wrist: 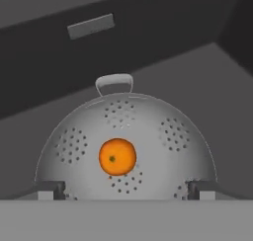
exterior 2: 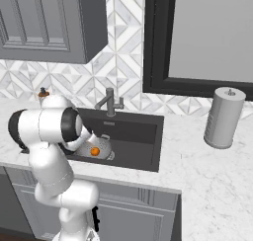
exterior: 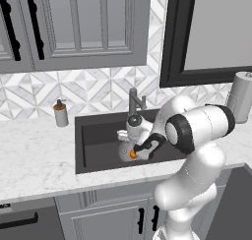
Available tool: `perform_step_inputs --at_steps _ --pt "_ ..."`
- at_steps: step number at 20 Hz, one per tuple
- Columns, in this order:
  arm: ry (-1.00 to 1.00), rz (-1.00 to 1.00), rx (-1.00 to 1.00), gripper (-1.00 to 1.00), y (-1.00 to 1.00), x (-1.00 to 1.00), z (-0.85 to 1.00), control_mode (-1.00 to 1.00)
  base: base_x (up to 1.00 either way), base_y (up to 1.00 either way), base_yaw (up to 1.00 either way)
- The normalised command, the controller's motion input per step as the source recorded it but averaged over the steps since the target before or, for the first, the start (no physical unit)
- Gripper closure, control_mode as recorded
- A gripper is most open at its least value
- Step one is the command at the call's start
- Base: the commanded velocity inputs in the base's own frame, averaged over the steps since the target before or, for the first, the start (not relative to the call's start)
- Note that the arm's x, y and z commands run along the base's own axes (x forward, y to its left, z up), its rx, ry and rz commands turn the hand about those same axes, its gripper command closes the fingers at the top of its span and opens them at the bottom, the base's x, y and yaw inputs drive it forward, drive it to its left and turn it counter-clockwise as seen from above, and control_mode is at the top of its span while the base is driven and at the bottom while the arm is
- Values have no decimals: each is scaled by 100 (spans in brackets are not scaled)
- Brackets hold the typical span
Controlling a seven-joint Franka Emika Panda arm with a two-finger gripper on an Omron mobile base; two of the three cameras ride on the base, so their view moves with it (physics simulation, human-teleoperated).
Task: Put the colander in the sink, put the tangerine in the colander, and turn on the sink faucet and pour water over the colander.
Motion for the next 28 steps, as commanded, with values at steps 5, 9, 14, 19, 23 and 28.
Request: perform_step_inputs --at_steps 5,9,14,19,23,28 --pt "23 14 -8 -100 40 0 100 -100 0 0 0" --pt "26 18 -10 -100 24 0 100 -100 0 0 0" --pt "6 9 1 -100 -15 -42 96 -100 0 0 0" --pt "-21 -8 31 -100 -78 -64 37 -100 0 0 0" --pt "-6 -24 48 -100 -100 -14 13 -100 0 0 0" --pt "-2 -38 47 -100 -75 3 0 -100 0 0 0"
